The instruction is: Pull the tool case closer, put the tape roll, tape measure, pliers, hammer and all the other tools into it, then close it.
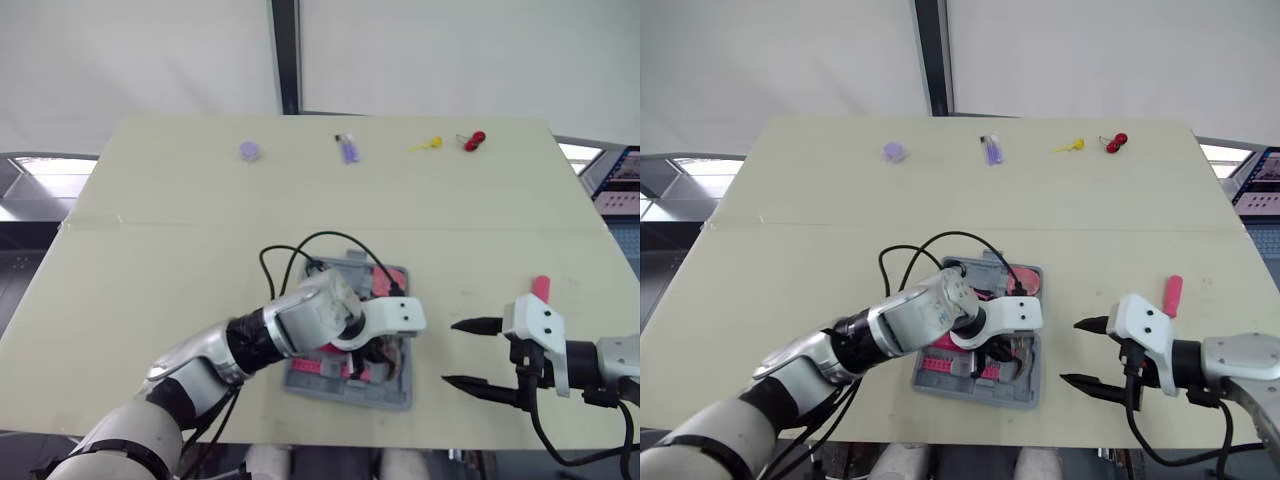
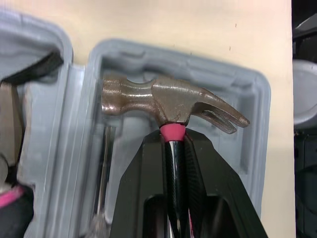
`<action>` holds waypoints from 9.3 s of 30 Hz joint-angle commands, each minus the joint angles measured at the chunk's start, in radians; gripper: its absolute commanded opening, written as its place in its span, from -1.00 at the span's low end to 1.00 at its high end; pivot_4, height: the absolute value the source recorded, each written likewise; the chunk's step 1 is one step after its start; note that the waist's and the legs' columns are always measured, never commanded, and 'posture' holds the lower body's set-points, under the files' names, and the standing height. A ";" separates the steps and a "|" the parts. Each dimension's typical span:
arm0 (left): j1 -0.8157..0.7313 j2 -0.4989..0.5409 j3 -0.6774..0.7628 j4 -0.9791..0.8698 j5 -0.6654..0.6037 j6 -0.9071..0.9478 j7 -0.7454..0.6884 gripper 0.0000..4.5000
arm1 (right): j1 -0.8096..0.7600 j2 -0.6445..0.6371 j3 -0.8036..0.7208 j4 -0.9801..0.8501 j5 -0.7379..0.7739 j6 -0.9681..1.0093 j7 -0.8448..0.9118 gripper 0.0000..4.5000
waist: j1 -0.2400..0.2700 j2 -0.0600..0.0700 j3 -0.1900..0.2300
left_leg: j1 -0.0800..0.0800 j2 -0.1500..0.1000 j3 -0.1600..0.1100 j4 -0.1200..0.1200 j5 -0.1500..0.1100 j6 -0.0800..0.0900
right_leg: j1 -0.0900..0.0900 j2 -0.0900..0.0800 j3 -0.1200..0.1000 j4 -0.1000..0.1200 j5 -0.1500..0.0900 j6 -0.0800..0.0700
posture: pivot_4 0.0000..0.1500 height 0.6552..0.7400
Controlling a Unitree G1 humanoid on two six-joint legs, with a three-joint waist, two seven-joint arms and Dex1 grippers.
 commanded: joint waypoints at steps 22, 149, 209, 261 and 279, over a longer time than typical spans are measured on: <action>-0.013 -0.034 -0.031 0.064 -0.005 -0.071 0.014 -0.97 | 0.004 0.003 -0.065 -0.038 0.022 0.028 -0.009 1.00 | 0.000 0.000 0.000 | 0.000 0.000 0.000 0.001 0.000 0.000 | 0.000 0.000 0.000 0.001 0.000 0.000 | 1.00 1.00; 0.480 0.187 0.435 0.229 0.047 -1.049 -0.304 -0.99 | -0.048 0.004 -0.063 -0.010 0.049 0.052 -0.006 1.00 | -0.021 0.004 -0.002 | 0.002 0.000 0.000 0.001 0.000 0.000 | 0.001 0.000 0.000 0.003 0.000 0.000 | 1.00 1.00; 0.516 0.204 0.311 0.391 0.158 -0.933 -0.250 -0.99 | -0.059 0.045 -0.084 -0.059 0.142 0.026 -0.008 1.00 | -0.006 0.003 -0.022 | 0.013 0.000 -0.001 0.000 -0.001 0.001 | 0.017 0.000 -0.002 -0.004 0.000 0.000 | 1.00 1.00; 1.066 0.457 1.427 0.009 -0.252 -0.716 0.175 0.98 | -0.159 0.152 -0.331 0.889 -0.111 -0.262 -0.271 1.00 | -0.030 0.010 -0.018 | 0.010 0.001 0.000 -0.004 -0.001 0.001 | 0.013 0.000 -0.002 -0.007 0.000 0.000 | 1.00 1.00; 0.991 0.440 1.348 -0.086 -0.317 -0.656 0.226 0.98 | -0.100 0.273 -0.354 0.703 -0.068 -0.184 -0.423 1.00 | -0.024 0.011 -0.018 | 0.010 0.001 0.000 -0.004 -0.001 0.000 | 0.012 0.000 -0.002 -0.007 0.000 0.000 | 1.00 1.00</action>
